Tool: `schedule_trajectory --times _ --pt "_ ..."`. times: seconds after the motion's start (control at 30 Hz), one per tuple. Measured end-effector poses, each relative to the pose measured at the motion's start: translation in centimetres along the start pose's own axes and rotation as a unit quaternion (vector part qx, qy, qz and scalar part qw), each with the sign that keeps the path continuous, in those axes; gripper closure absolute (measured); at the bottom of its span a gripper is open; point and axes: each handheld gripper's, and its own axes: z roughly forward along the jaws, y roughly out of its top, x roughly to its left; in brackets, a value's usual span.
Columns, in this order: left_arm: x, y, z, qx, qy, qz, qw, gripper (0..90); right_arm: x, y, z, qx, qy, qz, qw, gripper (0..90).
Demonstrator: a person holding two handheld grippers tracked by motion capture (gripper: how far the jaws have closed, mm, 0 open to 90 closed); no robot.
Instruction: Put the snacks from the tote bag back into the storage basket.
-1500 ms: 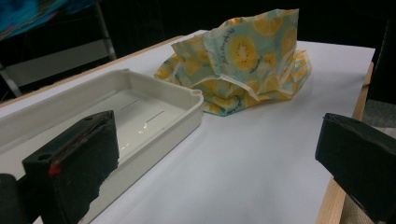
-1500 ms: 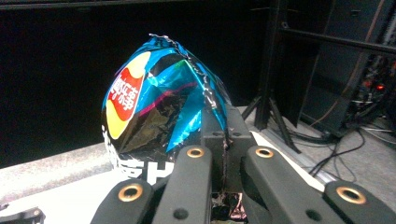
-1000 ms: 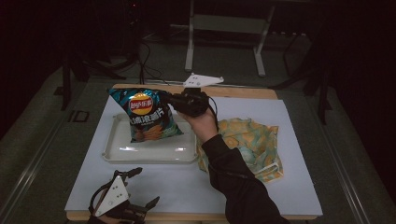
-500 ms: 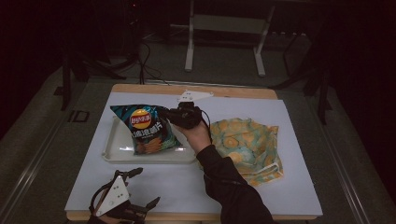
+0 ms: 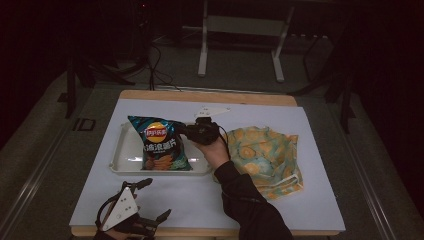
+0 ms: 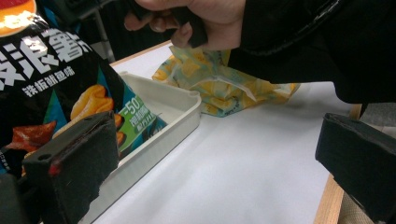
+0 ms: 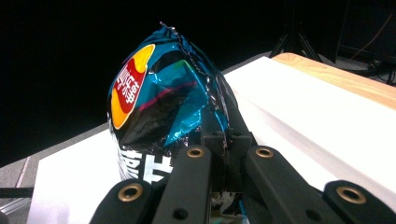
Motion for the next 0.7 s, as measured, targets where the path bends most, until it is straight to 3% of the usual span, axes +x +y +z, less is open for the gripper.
schedule_trajectory --times 0.47,0.7 --pt "0.0 0.0 0.1 0.0 -0.003 -0.001 1.0 0.1 -2.5 -1.0 0.8 0.024 -0.021 0.029 0.9991 90.0" --pt "0.0 0.0 0.1 -0.001 -0.005 -0.001 1.0 0.1 -3.7 -1.2 1.6 0.043 -0.048 0.035 0.9973 89.9"
